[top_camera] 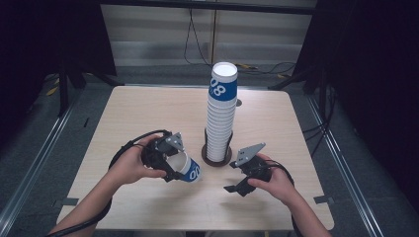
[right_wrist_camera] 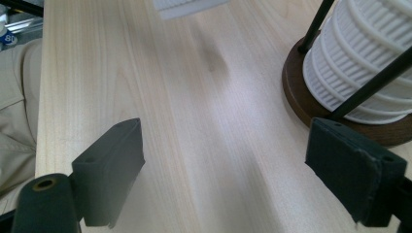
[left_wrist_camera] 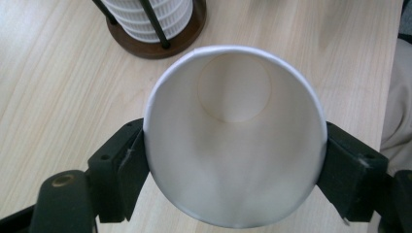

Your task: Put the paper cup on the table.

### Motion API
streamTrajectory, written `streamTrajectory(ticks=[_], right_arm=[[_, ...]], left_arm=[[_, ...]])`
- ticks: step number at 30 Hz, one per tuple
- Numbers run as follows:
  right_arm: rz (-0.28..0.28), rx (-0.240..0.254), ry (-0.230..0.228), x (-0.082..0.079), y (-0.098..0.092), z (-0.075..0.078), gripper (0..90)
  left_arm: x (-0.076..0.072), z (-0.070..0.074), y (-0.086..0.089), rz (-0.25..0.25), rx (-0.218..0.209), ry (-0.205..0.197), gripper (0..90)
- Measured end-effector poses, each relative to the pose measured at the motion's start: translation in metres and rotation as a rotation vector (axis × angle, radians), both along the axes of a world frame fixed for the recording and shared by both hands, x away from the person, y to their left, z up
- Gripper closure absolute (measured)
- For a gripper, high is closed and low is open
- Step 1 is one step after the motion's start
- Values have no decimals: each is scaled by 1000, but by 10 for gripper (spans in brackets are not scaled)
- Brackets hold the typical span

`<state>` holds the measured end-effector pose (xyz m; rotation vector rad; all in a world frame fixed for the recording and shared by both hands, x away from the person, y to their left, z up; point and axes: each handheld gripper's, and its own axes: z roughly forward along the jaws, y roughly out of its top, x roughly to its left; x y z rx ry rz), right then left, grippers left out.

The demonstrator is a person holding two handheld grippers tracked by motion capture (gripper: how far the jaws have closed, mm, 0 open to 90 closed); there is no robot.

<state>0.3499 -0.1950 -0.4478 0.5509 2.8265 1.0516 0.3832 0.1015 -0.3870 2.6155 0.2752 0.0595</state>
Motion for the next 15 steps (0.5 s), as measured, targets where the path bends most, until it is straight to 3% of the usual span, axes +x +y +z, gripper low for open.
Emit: streamTrajectory(ticks=[8, 15], right_arm=[[1, -7, -5, 0, -2, -2, 130], [-1, -5, -2, 0, -2, -3, 130]], left_arm=[[3, 2, 5, 1, 47, 13, 205], [3, 0, 7, 10, 62, 27, 203]])
